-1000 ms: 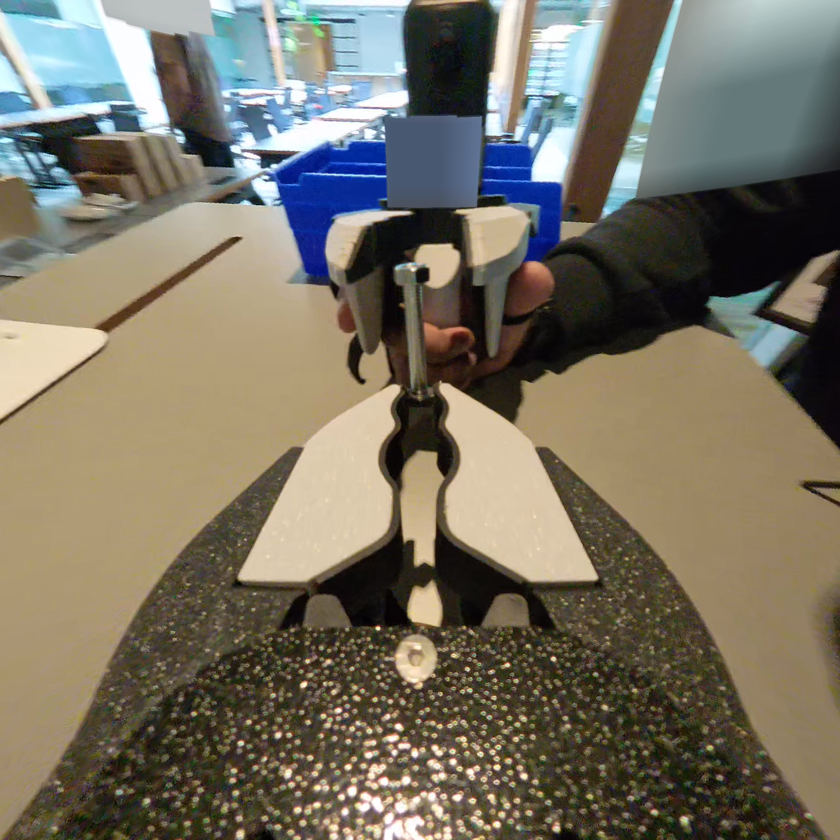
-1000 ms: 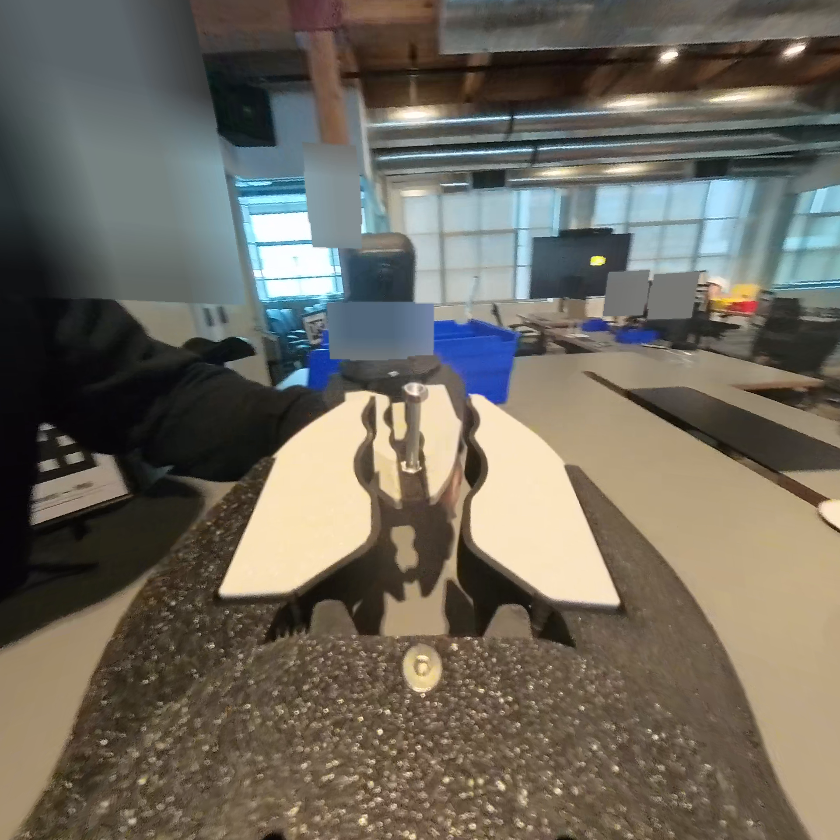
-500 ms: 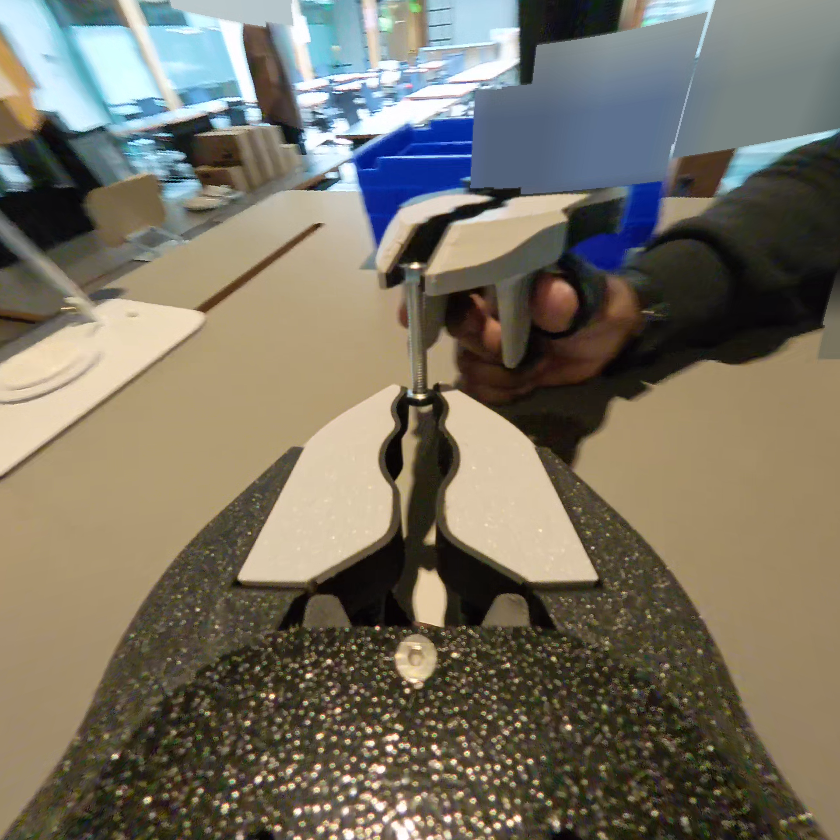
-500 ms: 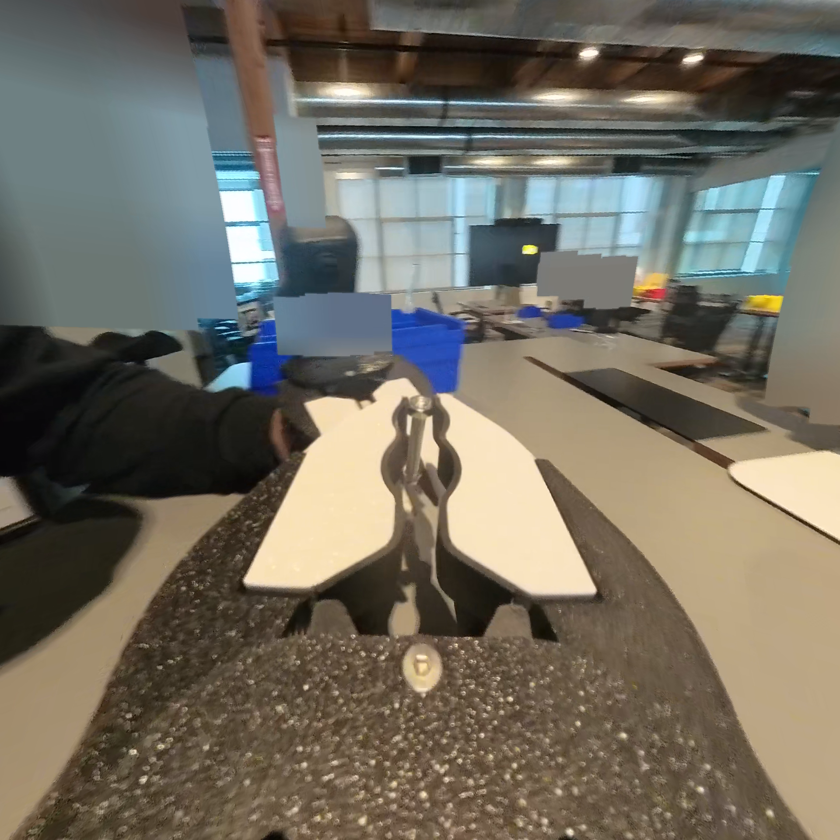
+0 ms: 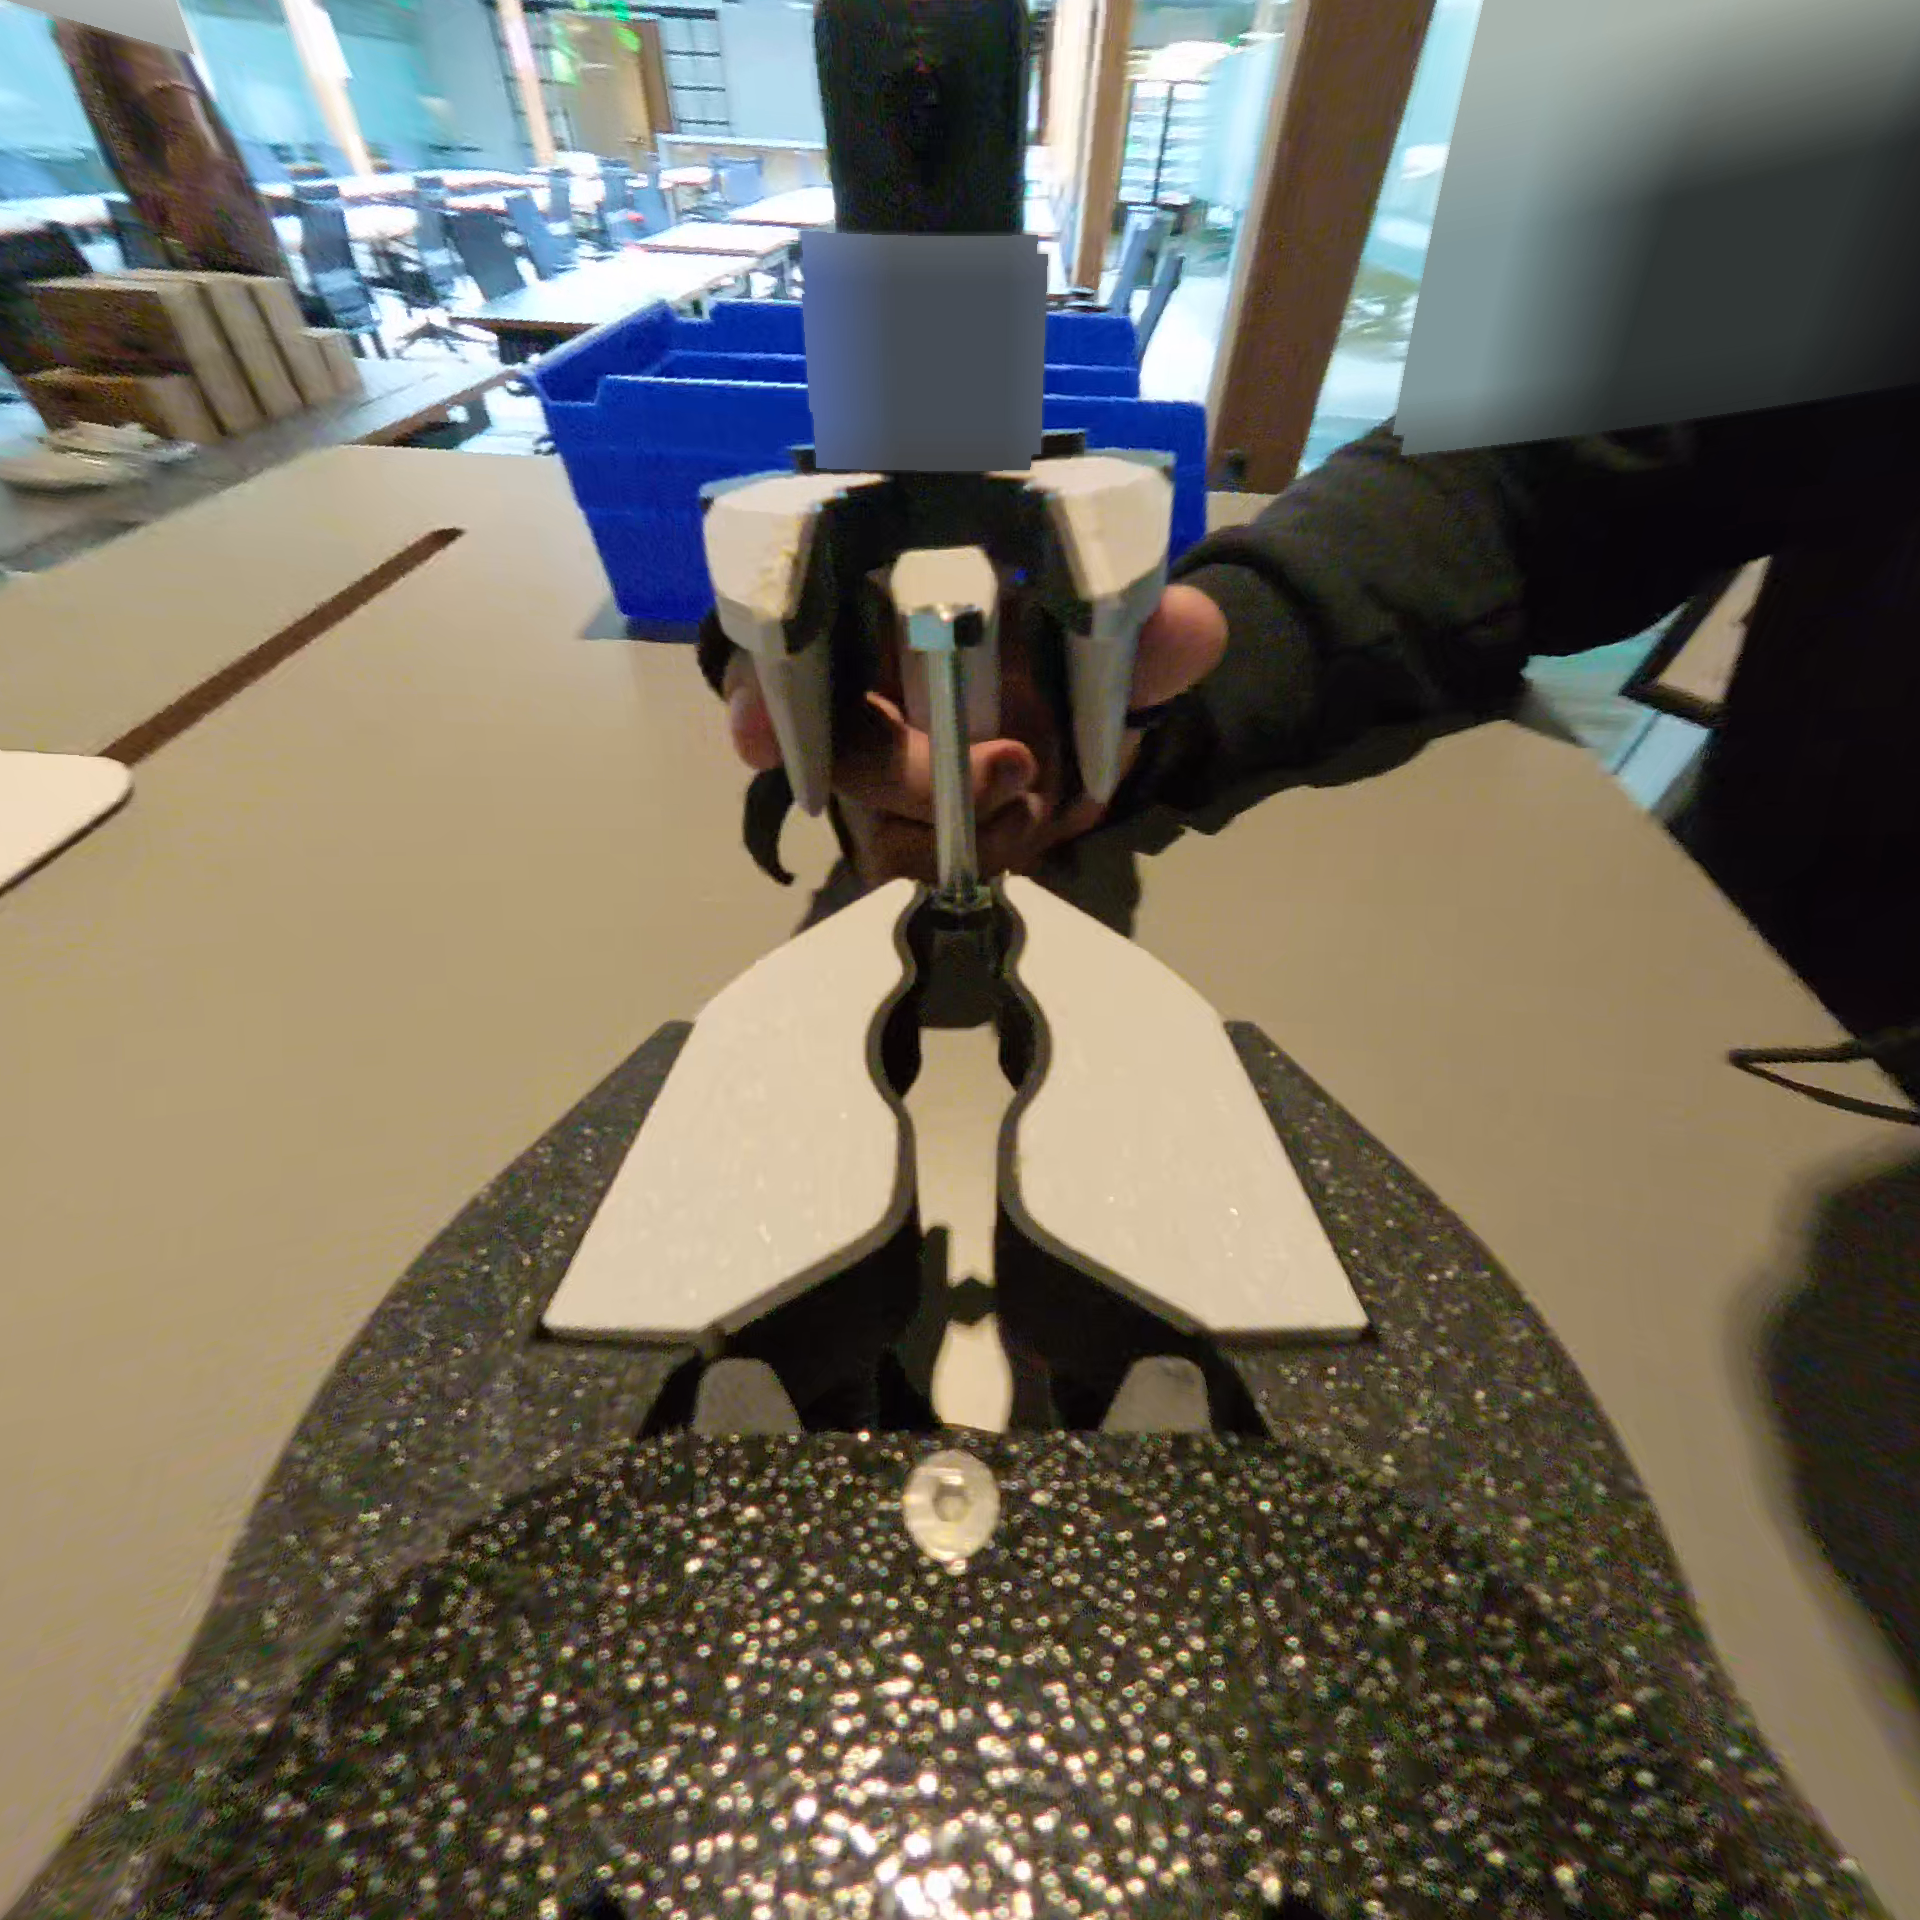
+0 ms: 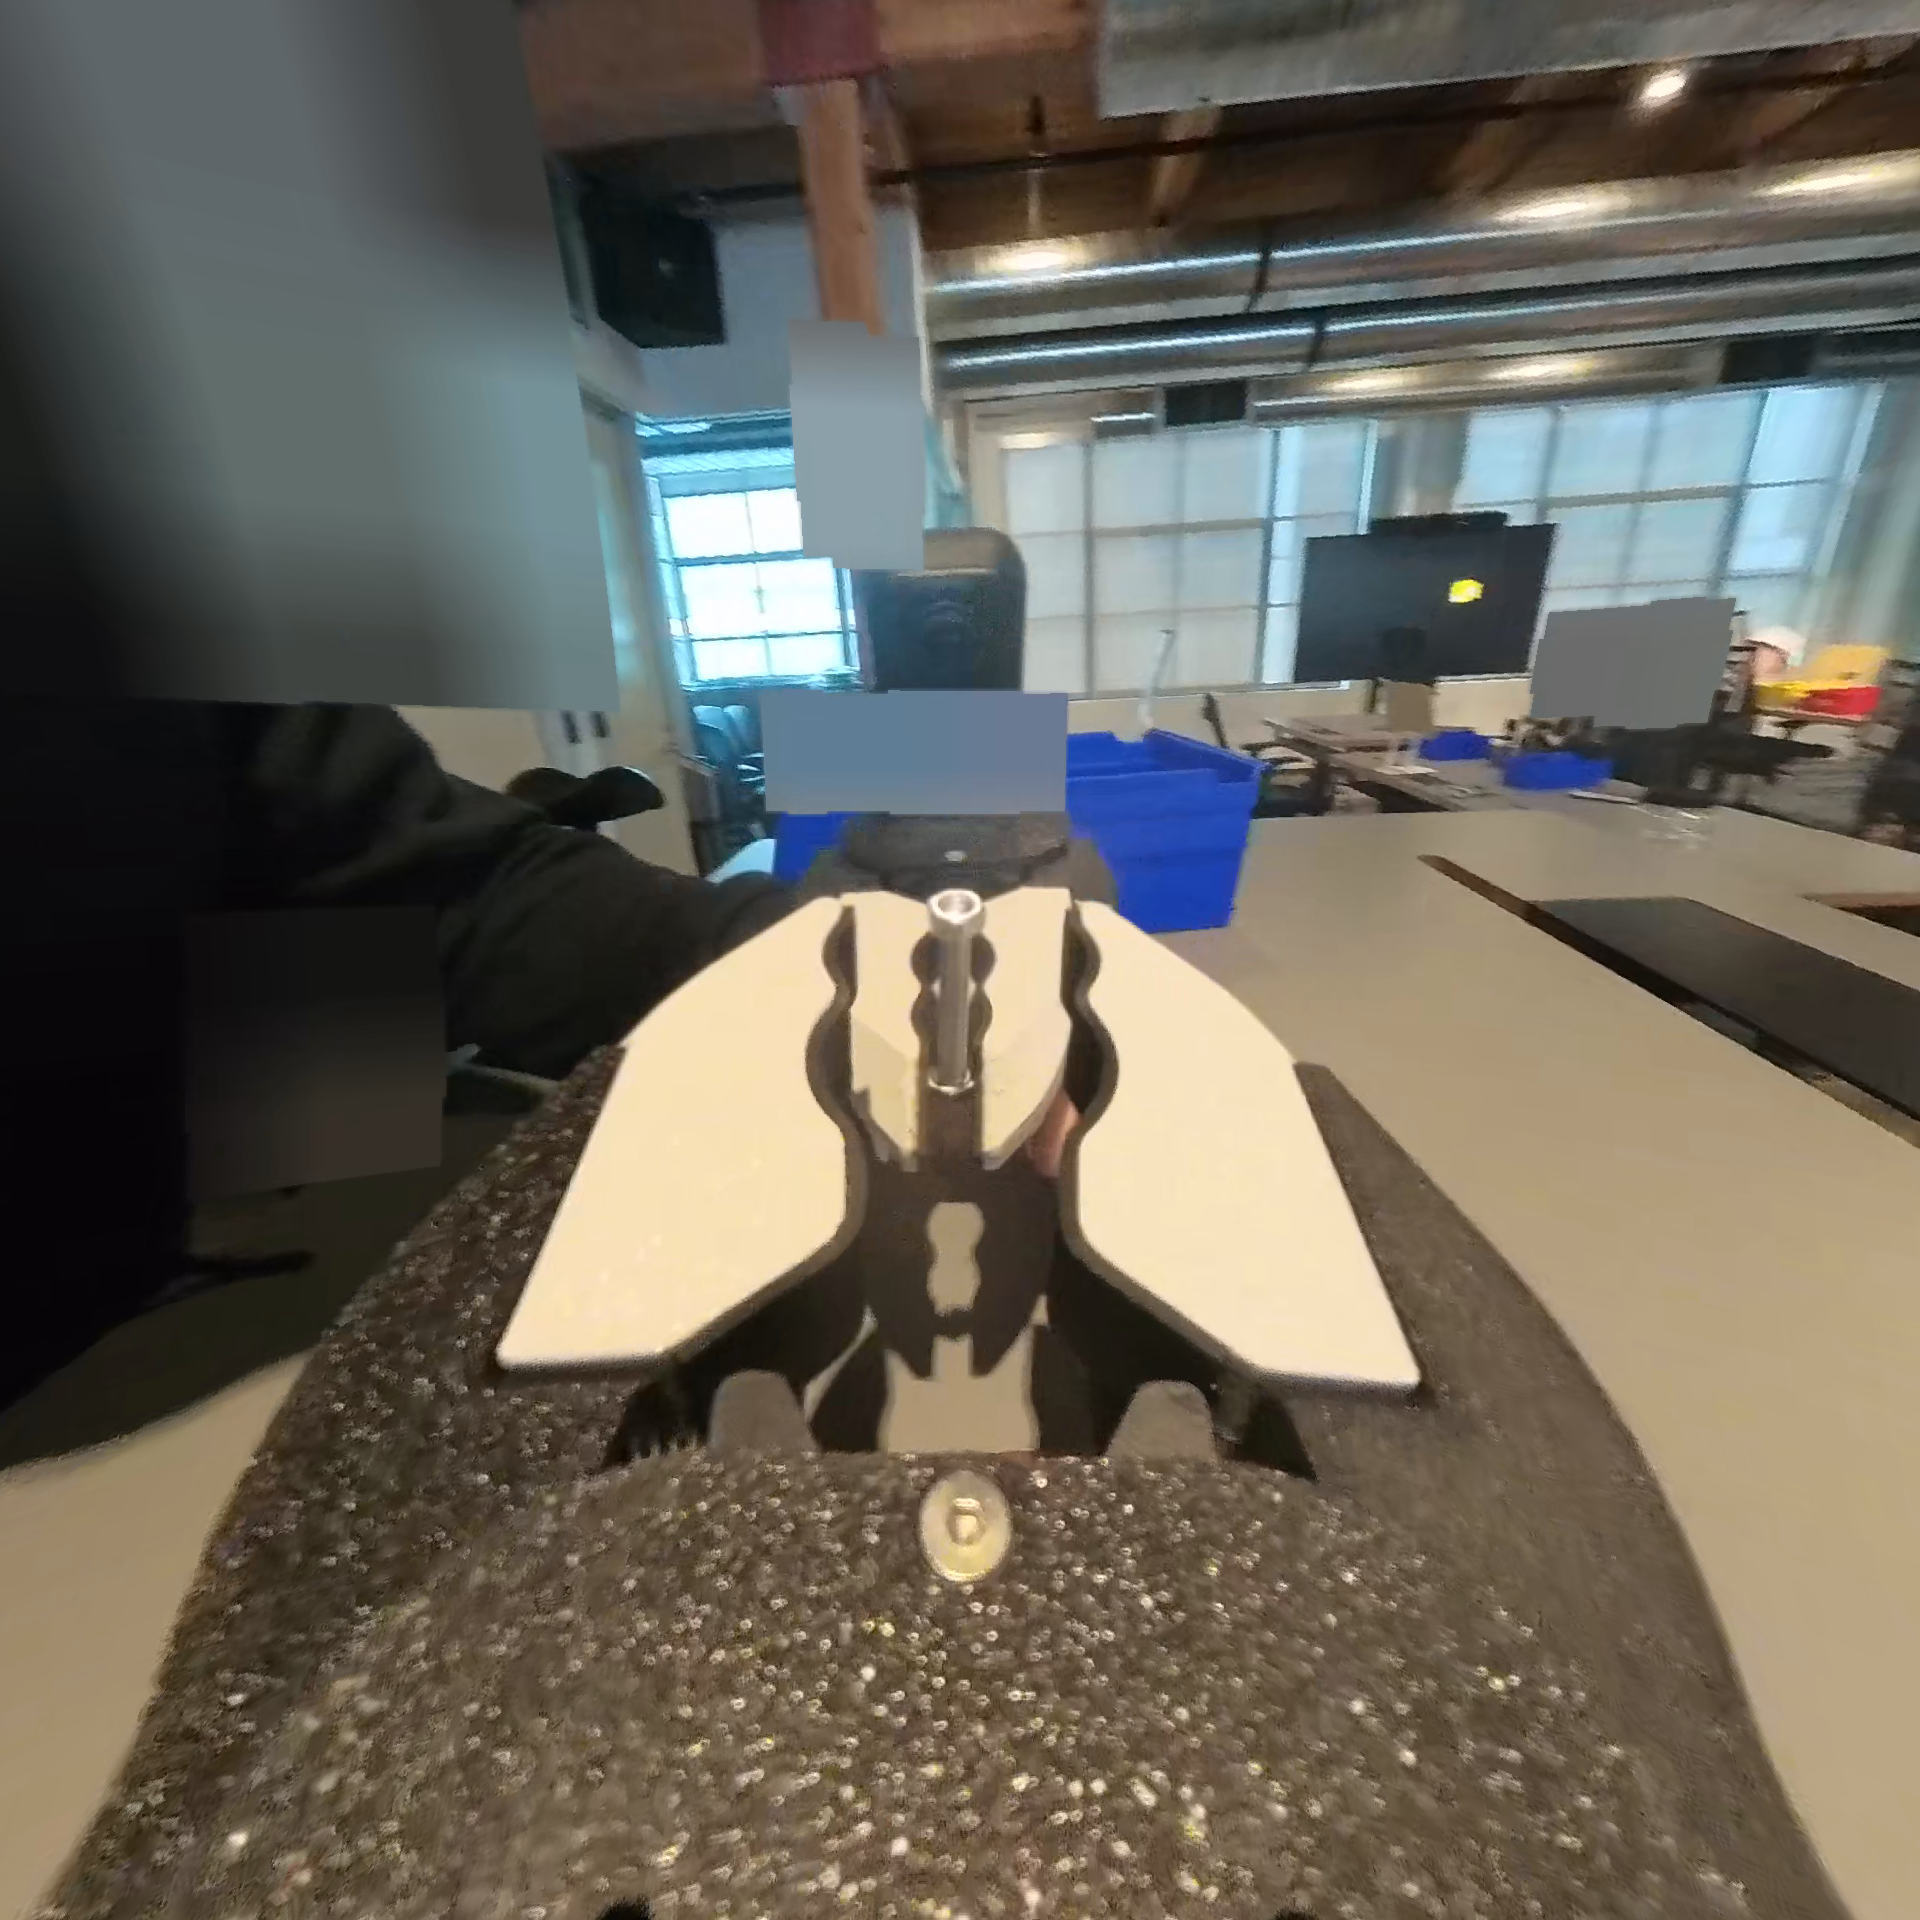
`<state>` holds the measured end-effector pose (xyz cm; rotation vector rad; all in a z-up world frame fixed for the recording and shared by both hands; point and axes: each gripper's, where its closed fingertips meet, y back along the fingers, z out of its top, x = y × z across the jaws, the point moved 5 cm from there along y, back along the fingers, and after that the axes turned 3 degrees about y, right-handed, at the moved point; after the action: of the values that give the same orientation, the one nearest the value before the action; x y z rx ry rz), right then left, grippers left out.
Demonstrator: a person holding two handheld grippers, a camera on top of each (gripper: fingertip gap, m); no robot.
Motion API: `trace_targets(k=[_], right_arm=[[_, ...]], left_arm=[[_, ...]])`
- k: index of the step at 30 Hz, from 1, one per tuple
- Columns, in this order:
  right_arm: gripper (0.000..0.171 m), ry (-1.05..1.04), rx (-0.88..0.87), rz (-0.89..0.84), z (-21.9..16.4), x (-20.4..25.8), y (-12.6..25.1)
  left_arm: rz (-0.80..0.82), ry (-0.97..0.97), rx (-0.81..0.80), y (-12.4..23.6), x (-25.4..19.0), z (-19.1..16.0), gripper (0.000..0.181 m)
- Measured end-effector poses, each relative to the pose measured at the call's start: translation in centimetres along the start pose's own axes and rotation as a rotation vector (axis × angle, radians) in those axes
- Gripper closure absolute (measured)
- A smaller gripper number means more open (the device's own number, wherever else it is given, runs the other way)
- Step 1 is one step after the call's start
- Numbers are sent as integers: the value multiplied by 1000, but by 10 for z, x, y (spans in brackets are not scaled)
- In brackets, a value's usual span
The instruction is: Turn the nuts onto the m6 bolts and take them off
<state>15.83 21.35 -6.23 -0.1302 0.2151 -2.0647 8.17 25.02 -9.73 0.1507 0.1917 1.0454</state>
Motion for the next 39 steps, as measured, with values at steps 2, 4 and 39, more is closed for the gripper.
trace_targets(k=[2, 4, 39], right_arm=[[138, -1, -3, 25, 0, 2, 0], [141, 4, 7, 36, -1, 4, -1], [147, 3, 20, -3, -3, 1, -2]], left_arm=[[-43, 12, -4, 1, -3, 0, 172], [-62, 22, 1, 0, -5, 0, 172], [-13, 23, 26, -5, -3, -2, 172]])
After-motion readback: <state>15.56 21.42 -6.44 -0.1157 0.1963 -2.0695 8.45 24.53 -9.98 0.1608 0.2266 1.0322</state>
